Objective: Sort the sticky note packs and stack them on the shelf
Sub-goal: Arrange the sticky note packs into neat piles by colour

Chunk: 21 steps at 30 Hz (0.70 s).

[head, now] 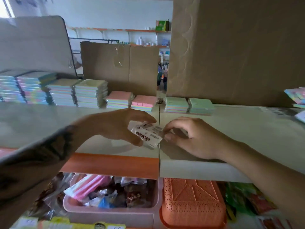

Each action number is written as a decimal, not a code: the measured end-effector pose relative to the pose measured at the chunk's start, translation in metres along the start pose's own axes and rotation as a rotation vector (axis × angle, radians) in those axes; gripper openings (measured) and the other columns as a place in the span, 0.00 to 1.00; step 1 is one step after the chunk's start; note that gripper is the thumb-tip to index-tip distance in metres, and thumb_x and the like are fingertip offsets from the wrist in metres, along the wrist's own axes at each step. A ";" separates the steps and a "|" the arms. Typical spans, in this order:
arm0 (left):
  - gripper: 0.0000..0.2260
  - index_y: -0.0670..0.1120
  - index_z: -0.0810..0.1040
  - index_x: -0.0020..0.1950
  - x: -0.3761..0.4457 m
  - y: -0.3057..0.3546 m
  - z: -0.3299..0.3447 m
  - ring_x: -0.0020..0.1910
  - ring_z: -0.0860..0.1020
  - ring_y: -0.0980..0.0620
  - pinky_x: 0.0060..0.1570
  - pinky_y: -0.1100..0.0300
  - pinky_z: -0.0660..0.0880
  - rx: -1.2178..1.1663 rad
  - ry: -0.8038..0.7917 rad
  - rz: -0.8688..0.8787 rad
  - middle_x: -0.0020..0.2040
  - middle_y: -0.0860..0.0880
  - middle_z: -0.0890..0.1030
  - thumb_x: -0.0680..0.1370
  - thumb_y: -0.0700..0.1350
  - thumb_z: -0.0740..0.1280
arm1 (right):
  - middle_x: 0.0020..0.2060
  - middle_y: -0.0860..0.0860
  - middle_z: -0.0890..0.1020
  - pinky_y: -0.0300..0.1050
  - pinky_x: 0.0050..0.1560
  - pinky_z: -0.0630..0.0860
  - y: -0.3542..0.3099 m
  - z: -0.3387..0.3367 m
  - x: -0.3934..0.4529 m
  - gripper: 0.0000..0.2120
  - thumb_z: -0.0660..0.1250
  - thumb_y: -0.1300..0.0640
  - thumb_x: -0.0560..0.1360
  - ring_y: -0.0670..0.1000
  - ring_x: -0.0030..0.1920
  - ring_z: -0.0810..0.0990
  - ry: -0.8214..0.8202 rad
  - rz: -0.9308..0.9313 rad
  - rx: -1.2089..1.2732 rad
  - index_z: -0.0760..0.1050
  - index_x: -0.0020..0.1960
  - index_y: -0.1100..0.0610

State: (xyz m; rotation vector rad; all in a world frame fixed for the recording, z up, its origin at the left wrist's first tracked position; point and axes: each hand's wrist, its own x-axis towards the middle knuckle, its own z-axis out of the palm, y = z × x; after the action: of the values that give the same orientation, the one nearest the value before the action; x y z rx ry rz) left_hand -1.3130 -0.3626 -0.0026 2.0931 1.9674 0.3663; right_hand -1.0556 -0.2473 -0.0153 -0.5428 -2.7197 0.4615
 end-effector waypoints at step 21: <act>0.13 0.33 0.82 0.50 0.007 0.017 0.019 0.45 0.78 0.49 0.49 0.52 0.74 -0.682 0.324 0.002 0.50 0.32 0.83 0.75 0.42 0.77 | 0.46 0.53 0.87 0.56 0.53 0.78 -0.006 0.001 0.007 0.09 0.66 0.49 0.83 0.57 0.47 0.85 0.150 0.134 0.335 0.82 0.54 0.52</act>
State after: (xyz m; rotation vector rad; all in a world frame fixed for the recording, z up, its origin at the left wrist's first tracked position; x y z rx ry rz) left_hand -1.2904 -0.3568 -0.0148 1.6558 1.6466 1.2414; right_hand -1.0639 -0.2498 -0.0119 -0.6393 -2.4030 0.8549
